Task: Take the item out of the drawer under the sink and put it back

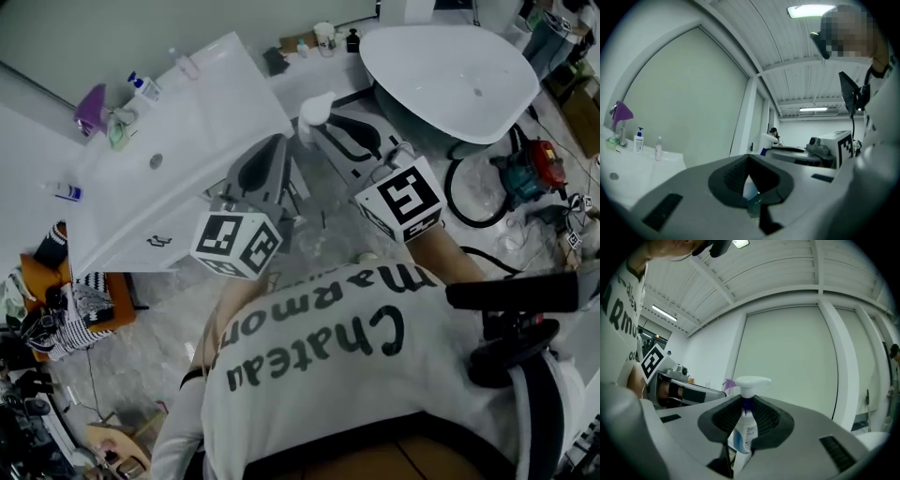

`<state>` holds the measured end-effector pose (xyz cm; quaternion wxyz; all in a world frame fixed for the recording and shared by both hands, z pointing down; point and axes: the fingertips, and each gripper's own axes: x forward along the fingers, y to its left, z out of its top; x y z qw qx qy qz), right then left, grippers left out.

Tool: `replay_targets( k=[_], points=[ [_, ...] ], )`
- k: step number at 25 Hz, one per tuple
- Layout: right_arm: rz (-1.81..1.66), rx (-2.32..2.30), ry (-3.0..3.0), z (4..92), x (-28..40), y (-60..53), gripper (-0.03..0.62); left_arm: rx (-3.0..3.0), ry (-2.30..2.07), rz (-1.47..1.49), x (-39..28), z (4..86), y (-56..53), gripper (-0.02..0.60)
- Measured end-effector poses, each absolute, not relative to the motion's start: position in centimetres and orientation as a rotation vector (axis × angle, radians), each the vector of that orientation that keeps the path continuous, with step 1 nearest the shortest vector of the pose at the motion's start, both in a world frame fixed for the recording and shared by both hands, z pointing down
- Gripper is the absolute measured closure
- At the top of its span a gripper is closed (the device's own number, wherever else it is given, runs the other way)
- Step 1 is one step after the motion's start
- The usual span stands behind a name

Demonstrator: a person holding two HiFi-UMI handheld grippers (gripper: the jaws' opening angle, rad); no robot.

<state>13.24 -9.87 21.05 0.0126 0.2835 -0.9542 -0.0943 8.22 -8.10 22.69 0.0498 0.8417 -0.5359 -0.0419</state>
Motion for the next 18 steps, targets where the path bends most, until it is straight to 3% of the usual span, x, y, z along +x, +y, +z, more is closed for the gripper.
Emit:
replay_targets(
  k=[18],
  points=[
    [-0.29, 0.794, -2.987, 22.7, 23.4, -15.3, 0.511, 2.6, -1.743, -0.067, 18.7, 24.6, -14.0, 0.577]
  ],
)
